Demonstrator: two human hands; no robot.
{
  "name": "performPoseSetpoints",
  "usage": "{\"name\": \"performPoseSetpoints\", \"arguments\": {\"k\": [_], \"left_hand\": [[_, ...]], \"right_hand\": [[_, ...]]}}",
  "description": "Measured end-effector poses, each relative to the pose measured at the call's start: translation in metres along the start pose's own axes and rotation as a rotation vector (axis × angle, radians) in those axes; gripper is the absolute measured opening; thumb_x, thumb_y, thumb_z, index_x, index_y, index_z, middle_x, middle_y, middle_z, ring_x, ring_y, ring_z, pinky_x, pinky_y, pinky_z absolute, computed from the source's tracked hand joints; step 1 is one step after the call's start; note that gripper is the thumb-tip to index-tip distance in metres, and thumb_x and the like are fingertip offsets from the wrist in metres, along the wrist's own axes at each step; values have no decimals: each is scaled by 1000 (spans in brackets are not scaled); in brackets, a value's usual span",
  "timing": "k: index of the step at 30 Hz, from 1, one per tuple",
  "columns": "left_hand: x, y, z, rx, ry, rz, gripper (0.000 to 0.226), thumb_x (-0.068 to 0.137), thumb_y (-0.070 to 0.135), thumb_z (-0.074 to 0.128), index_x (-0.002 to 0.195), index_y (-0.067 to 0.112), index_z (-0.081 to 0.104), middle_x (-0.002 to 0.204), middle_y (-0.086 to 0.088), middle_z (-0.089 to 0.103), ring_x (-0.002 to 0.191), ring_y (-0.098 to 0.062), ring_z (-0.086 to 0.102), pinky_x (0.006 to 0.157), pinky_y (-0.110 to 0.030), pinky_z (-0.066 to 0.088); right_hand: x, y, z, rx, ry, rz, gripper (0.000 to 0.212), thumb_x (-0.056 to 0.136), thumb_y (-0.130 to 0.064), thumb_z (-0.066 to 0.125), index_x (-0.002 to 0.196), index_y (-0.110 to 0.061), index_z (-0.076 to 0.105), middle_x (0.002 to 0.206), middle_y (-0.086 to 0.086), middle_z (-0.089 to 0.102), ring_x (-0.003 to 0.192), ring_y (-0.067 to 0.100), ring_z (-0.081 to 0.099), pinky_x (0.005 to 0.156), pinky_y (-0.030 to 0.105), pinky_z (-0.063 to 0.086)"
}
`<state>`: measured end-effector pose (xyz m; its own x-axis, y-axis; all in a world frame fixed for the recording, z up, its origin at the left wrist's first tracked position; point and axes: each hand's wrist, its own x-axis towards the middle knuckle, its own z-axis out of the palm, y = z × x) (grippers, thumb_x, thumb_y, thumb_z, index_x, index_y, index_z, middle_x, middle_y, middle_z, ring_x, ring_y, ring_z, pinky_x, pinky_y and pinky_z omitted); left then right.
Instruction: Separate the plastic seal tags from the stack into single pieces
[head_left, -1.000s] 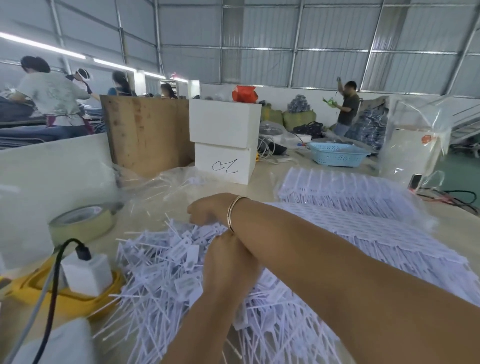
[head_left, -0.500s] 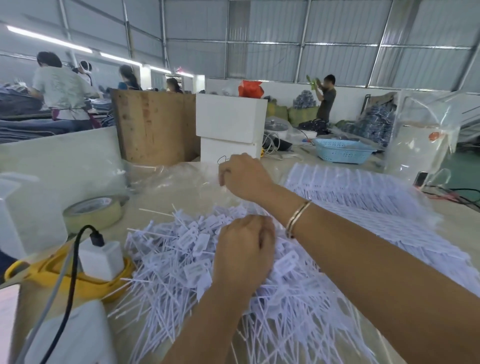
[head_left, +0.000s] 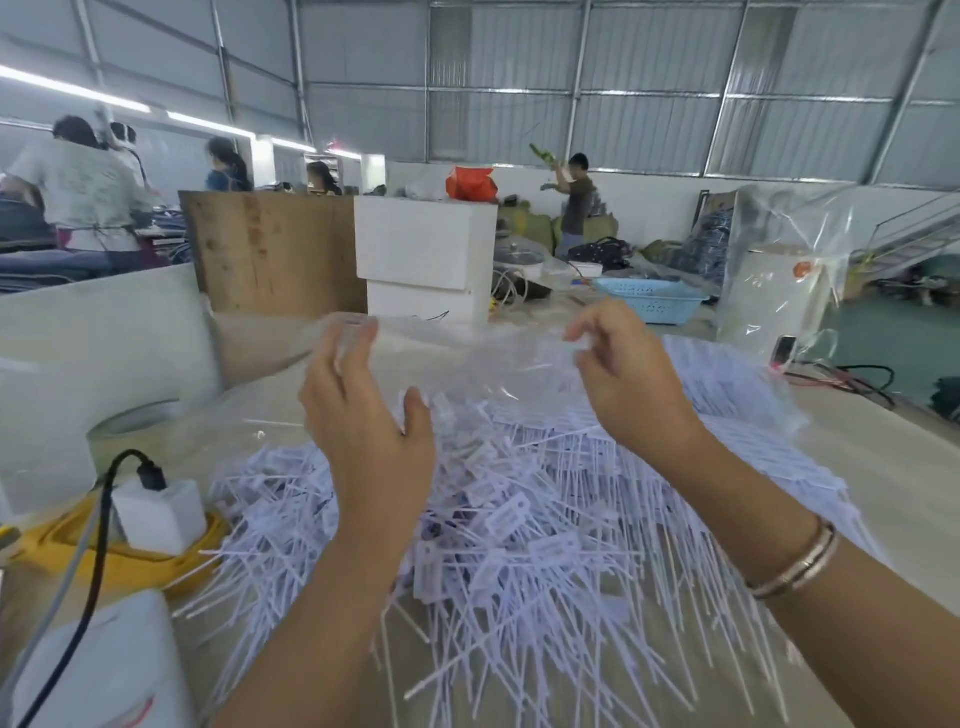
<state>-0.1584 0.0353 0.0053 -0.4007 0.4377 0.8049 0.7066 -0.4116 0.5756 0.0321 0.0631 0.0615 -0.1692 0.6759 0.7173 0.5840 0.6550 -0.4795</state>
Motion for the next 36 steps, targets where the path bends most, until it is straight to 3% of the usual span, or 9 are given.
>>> {"name": "performPoseSetpoints", "arguments": {"k": [6,10,13,16,18,21,28,32,36], "left_hand": [[13,-1,0,119,52,-132,90,78,15,70,149,17,15,157,-14,11,143,-36,9,110,-57,8],[28,-7,1,373,-13,67,23,87,32,61,104,20,69,115,-7,60,123,-32,33,103,-51,16],[38,-4,8,447,-32,222,17,89,28,62,79,17,71,93,-2,64,108,-25,42,100,-43,13],[53,2,18,449,-203,271,23,92,24,53,80,9,66,75,-11,65,71,-29,52,80,-45,44],[62,6,24,463,-277,238,24,95,25,48,88,9,65,79,-12,63,68,-29,49,59,-40,45],[71,11,31,493,-356,255,25,98,30,44,96,16,65,88,-9,60,77,-27,52,56,-33,34],[92,14,25,275,-496,37,21,94,33,51,88,21,68,87,-4,62,84,-25,56,71,-33,48],[111,13,20,50,-506,-150,25,93,36,53,76,28,69,74,12,56,65,-4,52,53,-11,34],[124,12,21,-219,-504,-412,26,91,38,54,78,25,73,60,4,58,41,-8,43,37,-14,28]], "right_hand": [[-41,39,-40,75,79,82,44,94,8,43,95,-36,47,76,-8,40,60,4,39,61,23,40],[-47,51,-45,138,103,270,35,93,3,50,95,-32,52,81,2,45,68,13,41,61,23,40],[-58,42,-37,127,29,449,38,89,-6,62,120,-22,47,116,4,42,104,15,45,89,32,40],[-84,8,-26,-109,69,198,46,85,-12,66,126,-19,47,125,-2,40,120,13,38,103,36,27],[-100,-21,-16,-182,-51,30,32,84,-21,60,116,-23,56,118,-8,46,114,11,45,100,28,23],[-103,-50,8,-299,-364,-48,39,90,-39,51,125,-22,54,126,-3,45,117,16,44,99,27,24],[-51,-52,61,-465,-764,254,111,72,-69,62,148,-32,-9,156,8,3,142,35,10,109,59,21],[-34,-38,71,-547,-855,313,103,78,-58,64,148,-34,-8,151,14,15,136,39,19,102,58,34],[-39,-27,76,-616,-777,257,71,85,-41,61,142,-30,20,133,11,37,126,34,32,88,47,42]]}}
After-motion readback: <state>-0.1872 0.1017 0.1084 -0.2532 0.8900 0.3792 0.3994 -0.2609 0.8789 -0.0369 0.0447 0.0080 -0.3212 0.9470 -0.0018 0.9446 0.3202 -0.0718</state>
